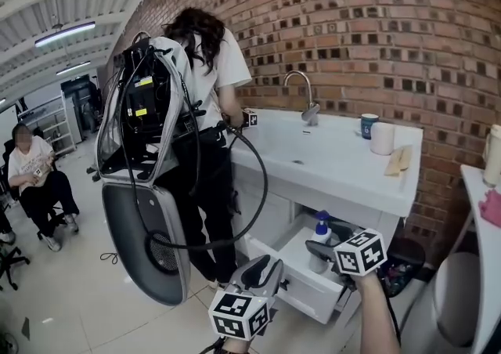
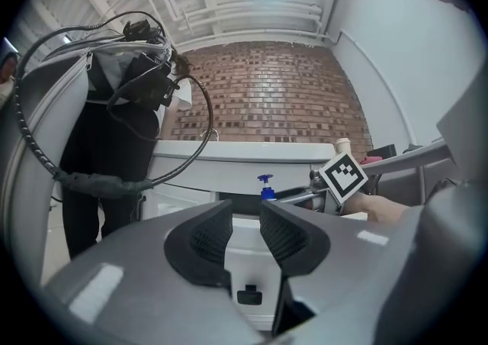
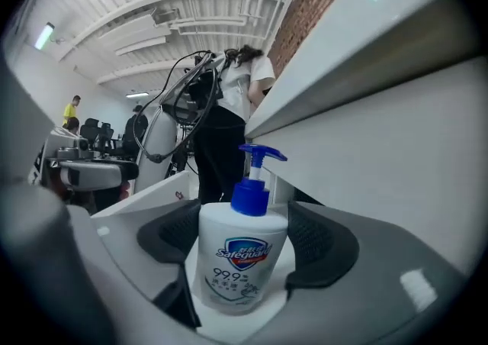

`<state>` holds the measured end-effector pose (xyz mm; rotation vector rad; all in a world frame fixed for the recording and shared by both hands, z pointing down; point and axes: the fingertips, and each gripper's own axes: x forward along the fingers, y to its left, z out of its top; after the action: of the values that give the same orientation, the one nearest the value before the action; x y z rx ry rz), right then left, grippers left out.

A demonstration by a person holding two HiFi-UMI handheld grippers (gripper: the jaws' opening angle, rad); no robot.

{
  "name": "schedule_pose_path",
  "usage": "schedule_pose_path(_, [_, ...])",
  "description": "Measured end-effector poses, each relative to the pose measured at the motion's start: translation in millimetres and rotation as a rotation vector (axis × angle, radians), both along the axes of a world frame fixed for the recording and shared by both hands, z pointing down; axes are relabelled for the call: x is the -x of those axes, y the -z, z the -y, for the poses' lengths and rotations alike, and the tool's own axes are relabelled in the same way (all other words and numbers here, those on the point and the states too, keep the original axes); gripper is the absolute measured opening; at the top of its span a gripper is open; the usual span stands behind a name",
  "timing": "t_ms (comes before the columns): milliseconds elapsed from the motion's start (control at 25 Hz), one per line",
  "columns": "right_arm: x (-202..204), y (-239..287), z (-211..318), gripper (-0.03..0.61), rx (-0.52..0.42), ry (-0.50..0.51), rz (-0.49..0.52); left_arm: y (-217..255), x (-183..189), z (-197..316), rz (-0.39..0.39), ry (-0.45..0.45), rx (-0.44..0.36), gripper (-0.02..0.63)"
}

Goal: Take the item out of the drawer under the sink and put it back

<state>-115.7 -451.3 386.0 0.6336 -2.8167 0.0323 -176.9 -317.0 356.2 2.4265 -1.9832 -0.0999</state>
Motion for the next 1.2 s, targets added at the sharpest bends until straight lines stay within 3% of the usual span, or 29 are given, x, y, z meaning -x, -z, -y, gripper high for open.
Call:
schedule_pose_path(80, [6,-4,0,0.359,-0.002,0.021,-0.052,-1,-1,1,0.003,-0.001,0.000,0.121])
schedule_pose_path(320, [19,-6,-4,0.359,-0.176,-0.015,-0.200,-1,-11,-8,0.015,-0.022,0.006,0.121])
schedule_pose_path(520, [-3,-4,-8,0.376,-0.116,-0.086,-0.179,4,-19,-19,0.017,-0.051,0.002,0.121])
schedule_pose_path(680, [-28,6,-14,0.375,-0.123,-0.171,-0.079,8,-25,-29,0.010,-0.068,-0.007,0.121])
schedule_pose_path(880, [-70,47,-47,0.265,-0.125,-0.202,0.239,10,-44,-37,-0.013,-0.114,-0.021,0.121])
schedule_pose_path(1040, [-94,76,-93,0.207,-0.262,-0.245,0.380,9,-60,-44,-0.018,-0.147,-0.029,0.121])
schedule_pose_path(1200, [-108,90,-131,0.120,-0.422,-0.303,0.359,7,-77,-49,-0.023,-0.181,-0.027,0.121])
